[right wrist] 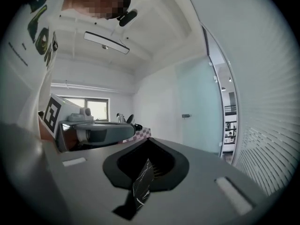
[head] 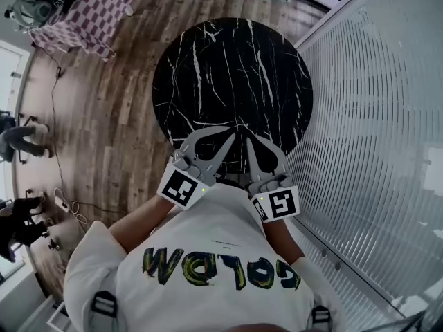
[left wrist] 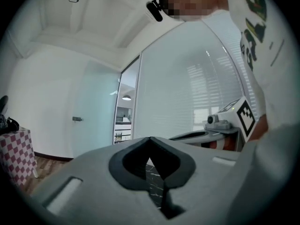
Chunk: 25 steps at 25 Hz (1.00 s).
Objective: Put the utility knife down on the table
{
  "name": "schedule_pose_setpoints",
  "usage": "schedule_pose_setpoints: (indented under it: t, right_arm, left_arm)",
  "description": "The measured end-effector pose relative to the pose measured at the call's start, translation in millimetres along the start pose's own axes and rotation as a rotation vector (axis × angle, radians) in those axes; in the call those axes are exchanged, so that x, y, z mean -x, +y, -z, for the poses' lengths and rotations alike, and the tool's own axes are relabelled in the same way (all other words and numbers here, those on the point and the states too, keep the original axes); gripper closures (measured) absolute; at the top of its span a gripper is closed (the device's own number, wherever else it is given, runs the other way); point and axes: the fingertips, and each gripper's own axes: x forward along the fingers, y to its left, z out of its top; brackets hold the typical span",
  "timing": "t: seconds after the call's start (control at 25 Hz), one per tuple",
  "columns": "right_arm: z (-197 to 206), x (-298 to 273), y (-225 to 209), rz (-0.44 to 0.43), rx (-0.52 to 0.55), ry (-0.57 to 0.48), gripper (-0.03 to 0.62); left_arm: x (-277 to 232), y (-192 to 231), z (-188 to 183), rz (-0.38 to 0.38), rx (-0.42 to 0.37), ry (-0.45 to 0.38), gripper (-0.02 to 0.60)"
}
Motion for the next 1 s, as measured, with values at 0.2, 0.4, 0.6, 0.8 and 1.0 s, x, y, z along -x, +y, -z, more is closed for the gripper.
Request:
schedule_pose_setpoints:
  t: [0.2,0.4,0.6,0.8,1.0]
  right_arm:
    - [-31.6,11.7,8.6,0.004,0.004,-0.040,0.591]
    - [-60.6,14.2,6.3,0.008,0.022,-0.096,0.592]
    - [-74.4,28.3,13.8,0.026,-0.003,-0.107,0.592]
    - [-95.5,33.6,25.6,0.005,-0.019,-0.152,0.592]
    - [-98.0,37.8,36.8,0.006,0.002,-0.146,0.592]
  left_arm:
    - [2.7,-2.8,-44.7,-0.033,0.114,-0.139,0.581]
    - [1.3,-7.0,-74.2,0.029,0.134,-0.185,0.581]
    - [13.6,-20.7,-90.3,0.085,0.177,-0.169,0.582]
    - [21.9,-25.0,-102.2,0.110,0.169,-0.173,0.581]
    - [32.0,-28.0,-100.6,0.115,0.173,-0.148,0.581]
